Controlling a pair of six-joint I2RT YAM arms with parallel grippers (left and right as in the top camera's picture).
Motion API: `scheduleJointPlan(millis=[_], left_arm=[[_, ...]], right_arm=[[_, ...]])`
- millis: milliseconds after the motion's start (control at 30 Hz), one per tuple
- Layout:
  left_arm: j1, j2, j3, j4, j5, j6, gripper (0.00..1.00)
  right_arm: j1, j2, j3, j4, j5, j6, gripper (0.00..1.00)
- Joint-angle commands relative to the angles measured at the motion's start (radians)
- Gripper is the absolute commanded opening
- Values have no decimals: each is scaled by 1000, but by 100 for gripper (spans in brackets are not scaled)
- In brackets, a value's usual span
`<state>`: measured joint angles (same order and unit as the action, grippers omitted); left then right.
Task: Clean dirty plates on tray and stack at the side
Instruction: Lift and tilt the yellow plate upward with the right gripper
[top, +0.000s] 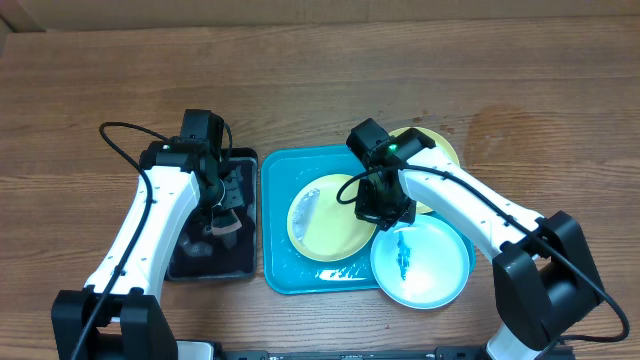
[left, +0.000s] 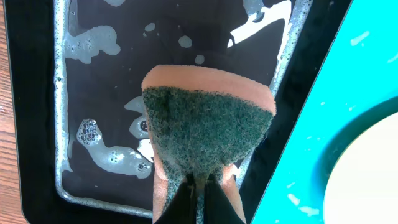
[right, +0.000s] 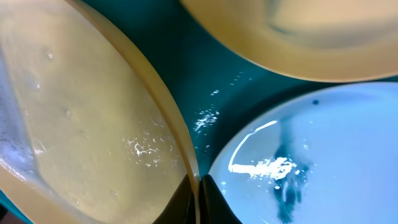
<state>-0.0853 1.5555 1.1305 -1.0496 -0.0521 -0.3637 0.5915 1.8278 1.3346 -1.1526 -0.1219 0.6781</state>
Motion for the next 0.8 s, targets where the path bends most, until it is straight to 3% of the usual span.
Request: scheduleJointPlan(millis=[0,400,767], left_arm=[[2,2,3,4,12,21,4],[2,2,3,0,12,27,4],[2,2,3,-8,12,27,4]], right_arm=[[3,-22,1,34,-49,-67,4],[3,-26,0,227,-82,-85,4],[2,-171,0,225,-16,-74,4]])
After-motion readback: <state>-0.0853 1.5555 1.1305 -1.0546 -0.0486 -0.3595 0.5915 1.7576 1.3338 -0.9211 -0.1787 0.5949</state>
